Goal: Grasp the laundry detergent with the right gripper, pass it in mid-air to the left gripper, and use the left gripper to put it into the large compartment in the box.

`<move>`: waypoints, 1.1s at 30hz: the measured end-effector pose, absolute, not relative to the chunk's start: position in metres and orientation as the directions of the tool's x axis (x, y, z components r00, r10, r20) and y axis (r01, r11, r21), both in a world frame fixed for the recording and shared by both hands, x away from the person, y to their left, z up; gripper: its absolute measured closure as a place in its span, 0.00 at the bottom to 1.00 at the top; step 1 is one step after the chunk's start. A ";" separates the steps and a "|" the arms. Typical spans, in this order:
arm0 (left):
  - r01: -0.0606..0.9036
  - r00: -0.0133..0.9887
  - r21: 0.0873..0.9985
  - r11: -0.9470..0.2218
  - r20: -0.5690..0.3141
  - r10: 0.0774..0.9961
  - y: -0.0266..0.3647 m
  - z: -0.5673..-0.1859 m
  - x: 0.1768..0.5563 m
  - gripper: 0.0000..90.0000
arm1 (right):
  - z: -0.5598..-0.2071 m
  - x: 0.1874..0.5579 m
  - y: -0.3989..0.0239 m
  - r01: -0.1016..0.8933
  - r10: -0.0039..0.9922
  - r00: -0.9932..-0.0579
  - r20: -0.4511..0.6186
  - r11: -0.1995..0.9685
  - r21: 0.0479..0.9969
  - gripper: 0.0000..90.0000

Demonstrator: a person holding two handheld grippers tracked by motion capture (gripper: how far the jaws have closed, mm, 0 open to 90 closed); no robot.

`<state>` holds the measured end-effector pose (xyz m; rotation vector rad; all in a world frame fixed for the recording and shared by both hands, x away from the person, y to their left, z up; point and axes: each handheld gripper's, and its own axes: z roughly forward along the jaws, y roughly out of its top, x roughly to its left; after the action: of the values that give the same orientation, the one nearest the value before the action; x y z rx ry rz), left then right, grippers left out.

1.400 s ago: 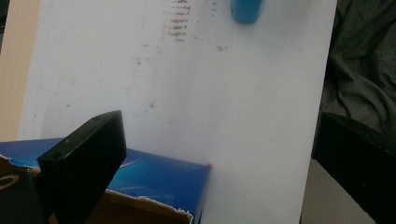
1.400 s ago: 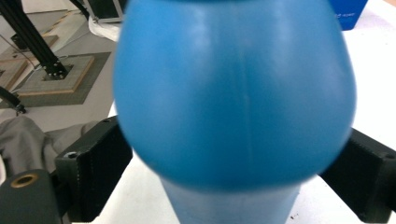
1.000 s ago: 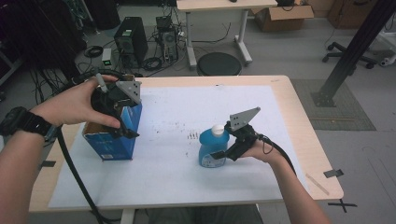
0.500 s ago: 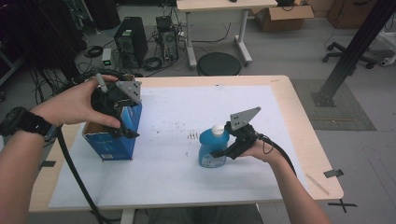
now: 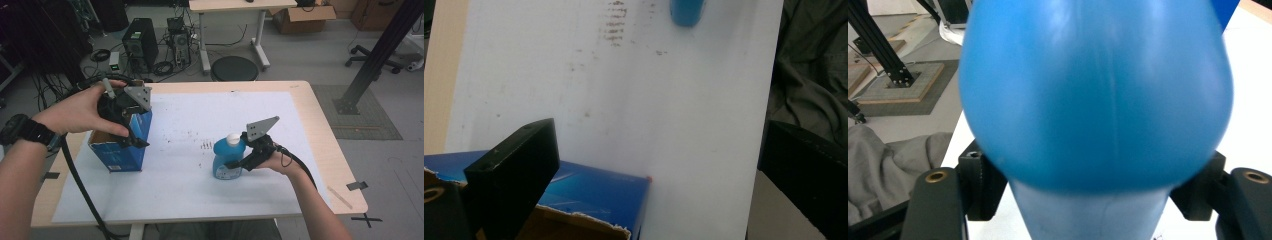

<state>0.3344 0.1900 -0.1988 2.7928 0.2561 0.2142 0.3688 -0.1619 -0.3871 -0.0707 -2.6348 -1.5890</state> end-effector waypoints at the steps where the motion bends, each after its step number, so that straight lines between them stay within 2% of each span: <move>1: 0.151 0.973 0.334 -0.931 0.118 0.200 0.190 -0.199 0.335 0.04 | -0.388 0.369 -0.162 0.074 0.008 -0.997 0.080 0.466 0.882 0.33; 6: 0.152 0.972 0.332 -0.931 0.118 0.201 0.190 -0.200 0.335 0.04 | -0.390 0.369 -0.164 0.076 0.013 -0.997 0.079 0.467 0.881 0.35; 11: 0.153 0.972 0.331 -0.931 0.117 0.201 0.189 -0.200 0.335 0.04 | -0.390 0.369 -0.164 0.057 -0.007 -0.998 0.068 0.466 0.883 0.43; 27: 0.137 0.974 0.334 -0.933 0.128 0.189 0.184 -0.193 0.335 0.04 | -0.382 0.372 -0.161 0.090 0.032 -0.996 0.086 0.492 0.866 0.47; 33: 0.126 0.974 0.340 -0.932 0.134 0.181 0.181 -0.187 0.335 0.04 | -0.358 0.372 -0.152 0.071 0.015 -0.997 0.073 0.480 0.874 0.47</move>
<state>0.3346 0.1809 -0.1870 2.7869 0.2234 0.2335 0.3715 -0.1520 -0.3578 -0.0773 -2.6549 -1.5728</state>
